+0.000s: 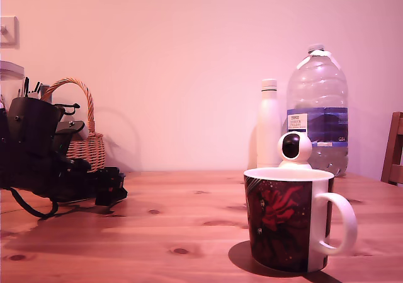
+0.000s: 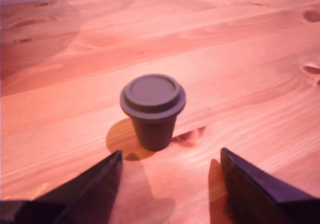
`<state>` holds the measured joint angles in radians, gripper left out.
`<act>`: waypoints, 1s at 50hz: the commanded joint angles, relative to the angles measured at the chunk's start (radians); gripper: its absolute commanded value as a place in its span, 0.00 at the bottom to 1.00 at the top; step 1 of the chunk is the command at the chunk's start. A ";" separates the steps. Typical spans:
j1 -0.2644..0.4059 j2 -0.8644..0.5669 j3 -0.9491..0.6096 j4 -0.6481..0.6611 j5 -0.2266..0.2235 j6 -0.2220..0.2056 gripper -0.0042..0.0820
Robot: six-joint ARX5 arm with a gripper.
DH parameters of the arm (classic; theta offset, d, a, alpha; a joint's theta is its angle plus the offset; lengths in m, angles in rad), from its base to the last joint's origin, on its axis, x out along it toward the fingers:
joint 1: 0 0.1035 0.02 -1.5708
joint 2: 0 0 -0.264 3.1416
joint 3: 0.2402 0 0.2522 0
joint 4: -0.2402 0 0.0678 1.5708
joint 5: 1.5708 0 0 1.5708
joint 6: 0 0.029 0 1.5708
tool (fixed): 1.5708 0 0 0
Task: Pick up the coffee capsules from the table one by one and drop them inside the nearest coffee cup
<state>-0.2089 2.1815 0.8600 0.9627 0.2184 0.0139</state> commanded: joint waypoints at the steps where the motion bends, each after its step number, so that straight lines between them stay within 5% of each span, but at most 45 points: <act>1: 0.000 -0.035 -0.008 -0.004 -0.002 -0.014 0.67; 30: -0.001 -0.035 0.002 0.000 0.004 -0.015 0.67; 50: -0.003 -0.020 0.150 -0.188 0.040 -0.014 0.67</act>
<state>-0.2096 2.1601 1.0103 0.7856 0.2520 0.0025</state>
